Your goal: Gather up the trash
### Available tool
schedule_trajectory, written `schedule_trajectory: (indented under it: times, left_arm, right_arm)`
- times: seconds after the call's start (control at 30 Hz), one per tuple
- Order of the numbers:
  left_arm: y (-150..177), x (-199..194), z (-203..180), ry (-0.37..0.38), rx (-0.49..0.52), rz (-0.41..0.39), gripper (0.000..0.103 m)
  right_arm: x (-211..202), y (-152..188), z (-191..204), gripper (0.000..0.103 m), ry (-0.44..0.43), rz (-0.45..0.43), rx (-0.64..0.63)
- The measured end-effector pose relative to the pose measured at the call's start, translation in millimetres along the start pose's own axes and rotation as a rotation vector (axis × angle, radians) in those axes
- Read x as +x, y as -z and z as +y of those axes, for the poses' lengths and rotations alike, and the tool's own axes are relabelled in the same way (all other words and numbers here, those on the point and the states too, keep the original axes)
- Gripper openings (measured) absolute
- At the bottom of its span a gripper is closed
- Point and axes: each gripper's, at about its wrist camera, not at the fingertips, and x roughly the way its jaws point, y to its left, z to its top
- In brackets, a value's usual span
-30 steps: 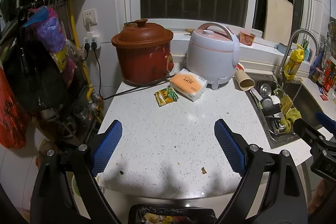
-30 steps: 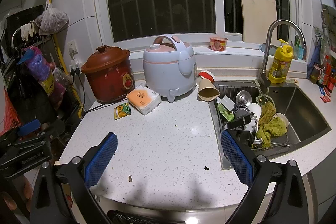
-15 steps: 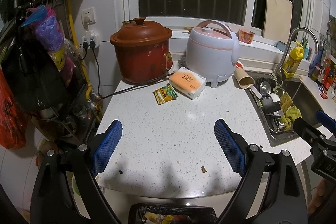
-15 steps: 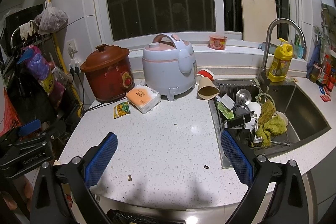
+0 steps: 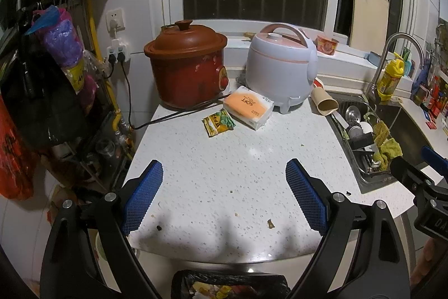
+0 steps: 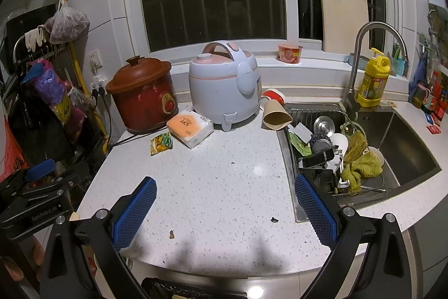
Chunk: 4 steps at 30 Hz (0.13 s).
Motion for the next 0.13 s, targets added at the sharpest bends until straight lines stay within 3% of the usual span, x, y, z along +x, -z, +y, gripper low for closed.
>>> schedule_trajectory:
  times: [0.13]
  left_arm:
    - [-0.2, 0.0, 0.6, 0.002, 0.0, 0.002, 0.087]
  right_arm:
    - [-0.1, 0.4, 0.1, 0.098, -0.001, 0.0, 0.001]
